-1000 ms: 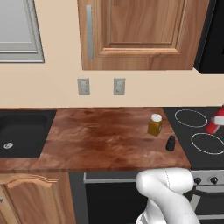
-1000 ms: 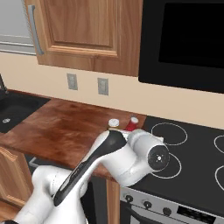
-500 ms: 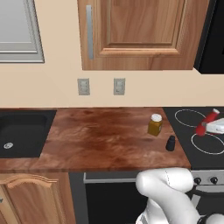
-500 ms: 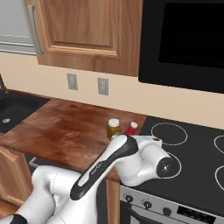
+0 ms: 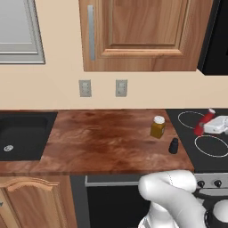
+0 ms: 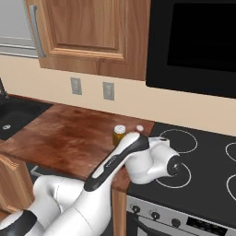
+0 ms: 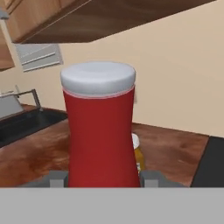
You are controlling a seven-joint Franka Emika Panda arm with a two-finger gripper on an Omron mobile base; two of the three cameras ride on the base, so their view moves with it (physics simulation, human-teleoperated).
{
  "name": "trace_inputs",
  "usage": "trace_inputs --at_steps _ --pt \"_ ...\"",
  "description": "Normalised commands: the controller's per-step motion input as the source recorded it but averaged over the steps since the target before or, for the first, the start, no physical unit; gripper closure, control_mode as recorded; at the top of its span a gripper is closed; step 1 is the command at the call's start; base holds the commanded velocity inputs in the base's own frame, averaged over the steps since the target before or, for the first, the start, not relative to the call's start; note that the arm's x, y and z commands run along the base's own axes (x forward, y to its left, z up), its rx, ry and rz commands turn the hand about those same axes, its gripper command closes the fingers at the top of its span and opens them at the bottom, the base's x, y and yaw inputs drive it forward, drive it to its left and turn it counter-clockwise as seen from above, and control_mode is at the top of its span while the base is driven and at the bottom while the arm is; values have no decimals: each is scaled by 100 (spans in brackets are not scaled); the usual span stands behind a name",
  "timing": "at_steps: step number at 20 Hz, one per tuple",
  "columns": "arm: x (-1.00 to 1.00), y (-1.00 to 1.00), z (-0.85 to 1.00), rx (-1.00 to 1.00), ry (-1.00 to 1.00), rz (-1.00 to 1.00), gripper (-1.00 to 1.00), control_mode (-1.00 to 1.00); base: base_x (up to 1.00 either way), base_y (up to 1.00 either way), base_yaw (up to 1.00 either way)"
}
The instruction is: Collect the turmeric, ketchup, and shaker from the cabinet and place them next to the stove.
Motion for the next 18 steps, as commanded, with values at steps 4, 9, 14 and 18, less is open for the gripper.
trace_inputs --at_steps 4,9,14,18 --pt "25 0 -23 -8 0 8 100 -100 0 0 0" --pt "12 0 -21 -4 -1 5 100 -100 0 0 0" --pt "20 1 -12 -2 0 6 100 -100 0 0 0" --pt "14 10 0 -3 0 1 100 -100 0 0 0"
